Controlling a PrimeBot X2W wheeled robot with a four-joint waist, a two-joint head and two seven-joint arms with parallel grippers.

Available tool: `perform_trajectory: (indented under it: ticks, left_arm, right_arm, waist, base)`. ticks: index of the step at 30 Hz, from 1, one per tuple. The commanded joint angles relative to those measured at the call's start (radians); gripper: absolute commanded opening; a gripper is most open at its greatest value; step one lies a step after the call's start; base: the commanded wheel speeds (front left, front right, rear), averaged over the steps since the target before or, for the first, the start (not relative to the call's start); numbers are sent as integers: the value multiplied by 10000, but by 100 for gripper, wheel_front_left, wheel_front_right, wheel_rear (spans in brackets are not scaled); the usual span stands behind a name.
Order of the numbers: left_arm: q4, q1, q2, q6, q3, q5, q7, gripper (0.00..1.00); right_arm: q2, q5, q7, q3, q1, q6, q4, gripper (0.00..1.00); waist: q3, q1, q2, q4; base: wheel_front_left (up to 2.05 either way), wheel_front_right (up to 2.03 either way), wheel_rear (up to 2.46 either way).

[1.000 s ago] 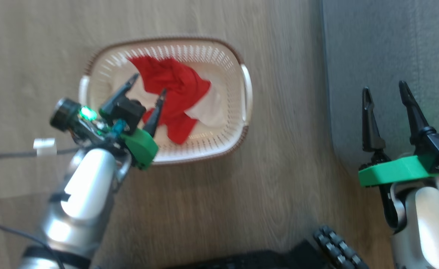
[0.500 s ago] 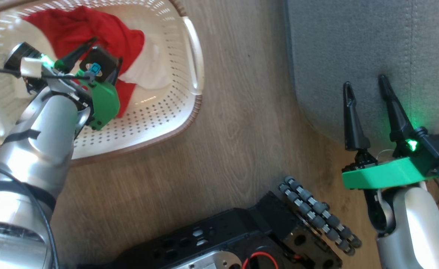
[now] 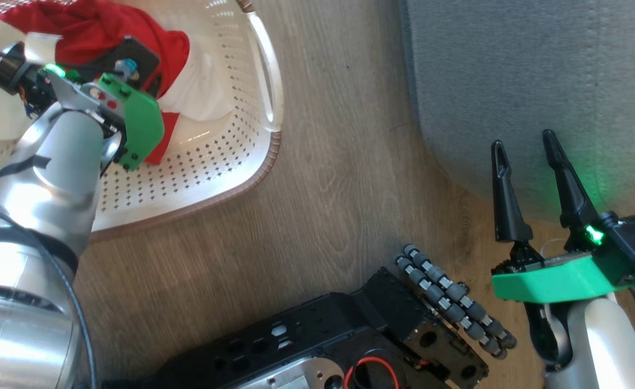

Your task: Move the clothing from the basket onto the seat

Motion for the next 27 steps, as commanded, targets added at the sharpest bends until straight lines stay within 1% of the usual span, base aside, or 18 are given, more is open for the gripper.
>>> perform_trajectory:
  ticks: [1, 7, 9, 12, 16, 22, 23, 27]
  left_arm:
    - [-31, 73, 120, 9, 114, -128, 40, 100]
    - [78, -139, -127, -8, 133, -718, 426, 100]
    - [92, -117, -295, -10, -79, -970, 454, 0]
    - [103, -131, -440, -11, -627, -1379, 439, 0]
    - [110, -222, -394, -12, -1206, -1967, 395, 0]
    - [113, -264, -167, -12, -1927, -2814, 107, 0]
    - [113, -198, -82, -12, -2039, -3135, -30, 0]
    - [82, -21, 220, -12, -2397, -3481, -273, 0]
  right_arm:
    - [-124, -102, 14, 139, 605, -6, -299, 100]
    - [-124, -502, 14, 243, 797, -6, -882, 100]
    - [-124, -594, 14, 238, 860, -6, -1022, 100]
    - [-124, -731, 14, 199, 961, -6, -1137, 100]
    - [-124, -778, 14, 145, 940, -6, -1132, 100]
    - [-124, -842, 14, 237, 524, -6, -1079, 100]
    - [-124, -805, 14, 241, 258, -6, -1010, 100]
    - [-124, -709, 14, 334, -336, -6, -811, 100]
  waist:
    - [68, 0, 0, 97]
    - [165, 0, 0, 314]
    - [176, 0, 0, 370]
    - [186, 0, 0, 443]
    - [188, 0, 0, 474]
    - [82, 0, 0, 534]
    - [-27, 0, 0, 524]
    - [-381, 0, 0, 485]
  base:
    - [0, 0, 0]
    - [0, 0, 0]
    - [0, 0, 0]
    - [0, 0, 0]
    - [0, 0, 0]
    - [0, 0, 0]
    - [0, 0, 0]
    - [0, 0, 0]
